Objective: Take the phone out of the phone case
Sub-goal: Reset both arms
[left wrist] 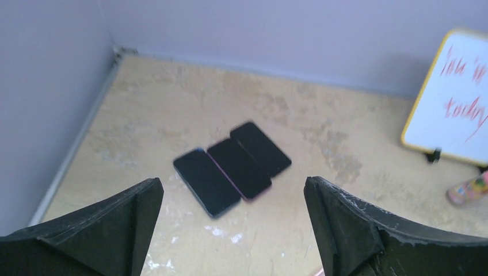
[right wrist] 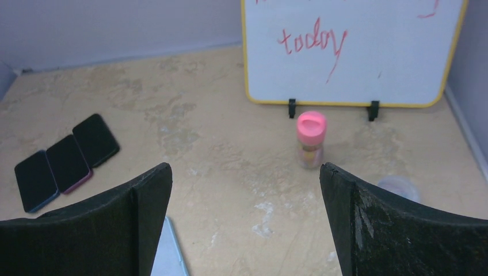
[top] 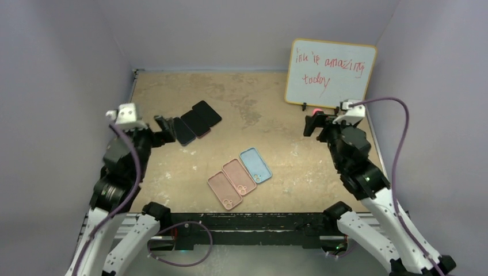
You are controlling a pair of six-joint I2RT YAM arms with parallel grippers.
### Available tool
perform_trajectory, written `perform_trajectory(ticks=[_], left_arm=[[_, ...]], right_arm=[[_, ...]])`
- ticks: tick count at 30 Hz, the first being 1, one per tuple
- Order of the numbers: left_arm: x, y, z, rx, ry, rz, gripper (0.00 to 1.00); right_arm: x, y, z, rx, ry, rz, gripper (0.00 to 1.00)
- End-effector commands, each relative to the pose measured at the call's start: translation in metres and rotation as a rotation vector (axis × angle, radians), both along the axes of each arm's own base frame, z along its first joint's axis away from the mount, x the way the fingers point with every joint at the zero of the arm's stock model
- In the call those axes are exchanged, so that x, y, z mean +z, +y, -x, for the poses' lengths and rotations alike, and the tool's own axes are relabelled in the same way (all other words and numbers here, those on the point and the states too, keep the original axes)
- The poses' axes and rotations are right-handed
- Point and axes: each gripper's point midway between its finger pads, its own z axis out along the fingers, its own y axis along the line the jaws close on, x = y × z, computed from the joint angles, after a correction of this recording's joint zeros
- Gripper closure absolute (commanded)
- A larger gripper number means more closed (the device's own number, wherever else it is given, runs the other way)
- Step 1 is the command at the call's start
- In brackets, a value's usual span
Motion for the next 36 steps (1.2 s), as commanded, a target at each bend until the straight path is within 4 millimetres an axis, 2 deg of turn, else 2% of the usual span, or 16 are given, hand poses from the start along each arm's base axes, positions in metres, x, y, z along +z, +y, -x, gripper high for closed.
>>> perform_trajectory(ticks=[1, 4, 7, 13, 16, 20, 36], left_arm=[[0.033, 0.043, 0.045, 0.159, -0.167, -0.040, 0.00], [0.048, 0.058, 0.066, 0.199, -0.245, -0.008, 0.00], [0.056, 0.067, 0.079, 0.230, -0.282, 0.013, 0.00], [0.039, 0.078, 0.081, 0.297, -0.316, 0.046, 0.00], [0.039, 0.082, 0.084, 0.319, -0.357, 0.068, 0.00], [0.034, 0.083, 0.081, 0.335, -0.360, 0.069, 0.00], [0.021, 0.074, 0.056, 0.337, -0.279, 0.012, 0.00]], right_arm=[[0.044, -0.037, 0.025, -0.088, -0.116, 0.059, 0.01], [0.058, -0.054, 0.042, -0.126, -0.170, 0.062, 0.01], [0.063, -0.069, 0.055, -0.168, -0.200, 0.072, 0.01], [0.056, -0.083, 0.069, -0.204, -0.266, 0.063, 0.01], [0.053, -0.085, 0.071, -0.212, -0.297, 0.057, 0.01], [0.054, -0.090, 0.073, -0.235, -0.309, 0.063, 0.01], [0.057, -0.089, 0.069, -0.241, -0.311, 0.067, 0.01]])
